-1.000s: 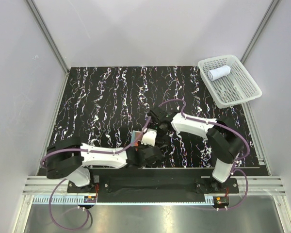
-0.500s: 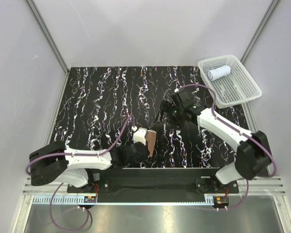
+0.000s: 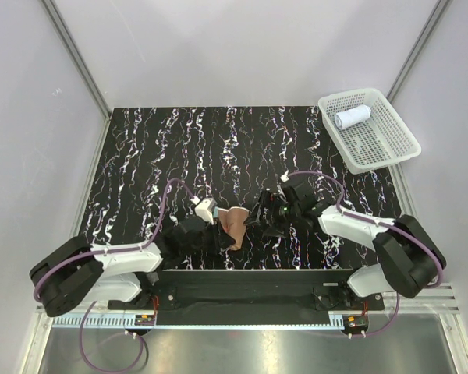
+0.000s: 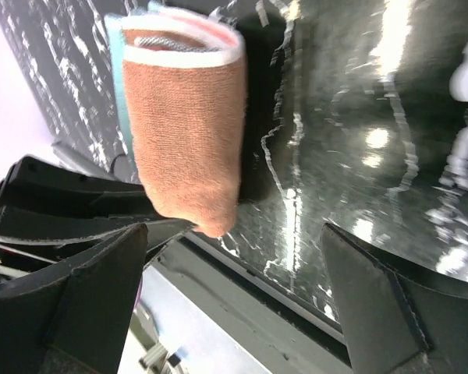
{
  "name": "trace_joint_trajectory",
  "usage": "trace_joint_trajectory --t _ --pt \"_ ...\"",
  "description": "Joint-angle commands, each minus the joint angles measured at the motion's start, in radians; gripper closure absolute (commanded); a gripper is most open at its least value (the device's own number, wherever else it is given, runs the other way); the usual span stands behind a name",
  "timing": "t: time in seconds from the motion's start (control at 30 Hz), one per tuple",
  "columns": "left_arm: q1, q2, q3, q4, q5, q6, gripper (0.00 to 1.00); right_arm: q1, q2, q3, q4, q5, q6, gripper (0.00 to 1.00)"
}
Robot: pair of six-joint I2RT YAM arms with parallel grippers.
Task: Roll the towels
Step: Roll the towel
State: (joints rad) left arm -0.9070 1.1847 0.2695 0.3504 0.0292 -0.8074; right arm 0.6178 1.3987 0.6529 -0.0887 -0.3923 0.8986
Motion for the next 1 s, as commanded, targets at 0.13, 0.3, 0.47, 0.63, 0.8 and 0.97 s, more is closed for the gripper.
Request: trace_joint_trajectory --t 0.13,0.3,0.47,0.63,0.8,0.97 --pt "0.068 0.093 -0.062 0.237 0.218 -0.076 0.81 0.065 0.089 -0.001 0.282 -0.031 0.046 0.02" --pt "0.095 0.098 -0.069 0.254 0.239 -0.087 0.81 0.068 0.164 0.016 0.276 -0.019 0.048 0.07" --pt "0.12 0.058 -0.084 0.246 0.241 -0.09 0.81 0.069 0.213 0.014 0.319 -0.037 0.056 0.23" --pt "0.125 0.053 -0.082 0.248 0.245 -0.092 0.8 0.08 0.243 0.019 0.359 -0.037 0.063 0.34" --pt "0.125 0.052 -0.067 0.214 0.244 -0.073 0.74 0.102 0.252 0.033 0.362 -0.02 0.066 0.58" --pt "0.122 -0.005 -0.001 0.003 0.16 -0.001 0.54 0.111 0.221 0.079 0.198 0.05 0.025 0.71"
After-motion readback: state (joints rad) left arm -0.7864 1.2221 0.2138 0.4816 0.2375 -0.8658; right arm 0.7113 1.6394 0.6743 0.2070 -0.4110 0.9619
